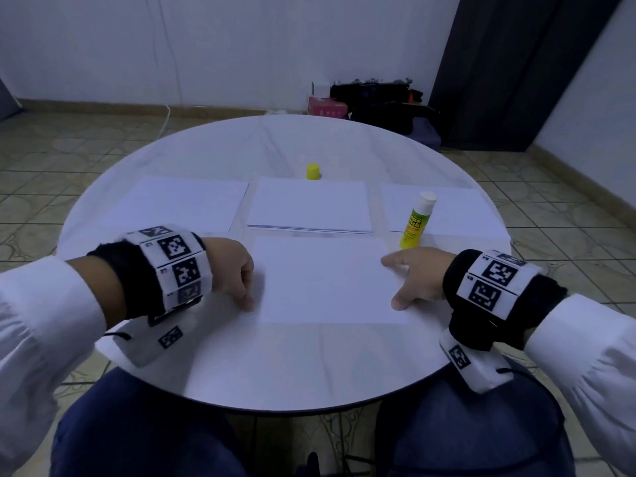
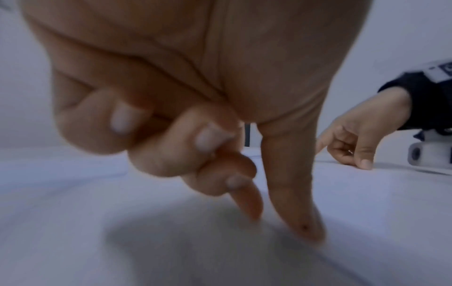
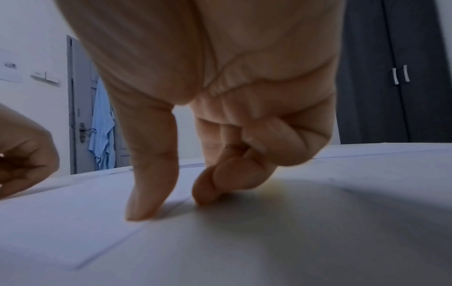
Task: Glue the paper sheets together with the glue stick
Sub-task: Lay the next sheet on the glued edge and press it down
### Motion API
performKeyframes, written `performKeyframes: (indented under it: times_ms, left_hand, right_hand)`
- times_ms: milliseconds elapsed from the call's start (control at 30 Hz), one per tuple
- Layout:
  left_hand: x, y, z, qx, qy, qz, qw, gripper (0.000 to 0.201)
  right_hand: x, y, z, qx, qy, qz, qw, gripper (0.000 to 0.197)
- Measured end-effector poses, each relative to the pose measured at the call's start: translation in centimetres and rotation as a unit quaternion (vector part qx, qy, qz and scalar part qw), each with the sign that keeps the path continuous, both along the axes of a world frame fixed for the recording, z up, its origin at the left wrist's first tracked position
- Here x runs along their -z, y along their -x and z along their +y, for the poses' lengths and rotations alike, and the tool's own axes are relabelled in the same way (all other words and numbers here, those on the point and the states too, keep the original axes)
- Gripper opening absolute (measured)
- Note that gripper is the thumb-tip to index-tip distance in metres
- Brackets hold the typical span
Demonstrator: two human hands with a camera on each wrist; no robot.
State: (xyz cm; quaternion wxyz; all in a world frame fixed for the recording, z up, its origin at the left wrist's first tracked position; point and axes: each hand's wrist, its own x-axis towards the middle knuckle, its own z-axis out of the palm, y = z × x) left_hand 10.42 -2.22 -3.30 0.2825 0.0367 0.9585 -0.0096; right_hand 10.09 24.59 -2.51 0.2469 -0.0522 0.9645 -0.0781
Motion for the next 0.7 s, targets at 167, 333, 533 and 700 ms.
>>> performKeyframes:
  times_ms: [167, 333, 533, 700]
  left_hand:
    - [-1.1, 2.0, 6.7, 0.107, 0.039, 0.072, 0.991, 0.060]
    - [1.3, 2.2, 15.5, 0.166, -0.066, 0.122, 0.976, 0.094]
    - [2.2, 2.3, 13.8, 0.189, -0.008, 0.088, 0.978, 0.115]
    - [1.1, 1.7, 6.2, 0.148, 0.011, 0.029, 0.989, 0.125]
  right_hand:
    - [0.0, 0.4, -0.3, -0.002, -0.016, -0.010, 1.000, 0.080]
    - [0.4, 1.0, 0.0, -0.004, -0.010, 0.001, 1.000, 0.077]
    - [0.8, 1.2, 0.4, 0.003, -0.002, -0.007, 1.000, 0.081]
    - [0.9, 1.5, 0.2, -0.008, -0.016, -0.026, 1.000, 0.078]
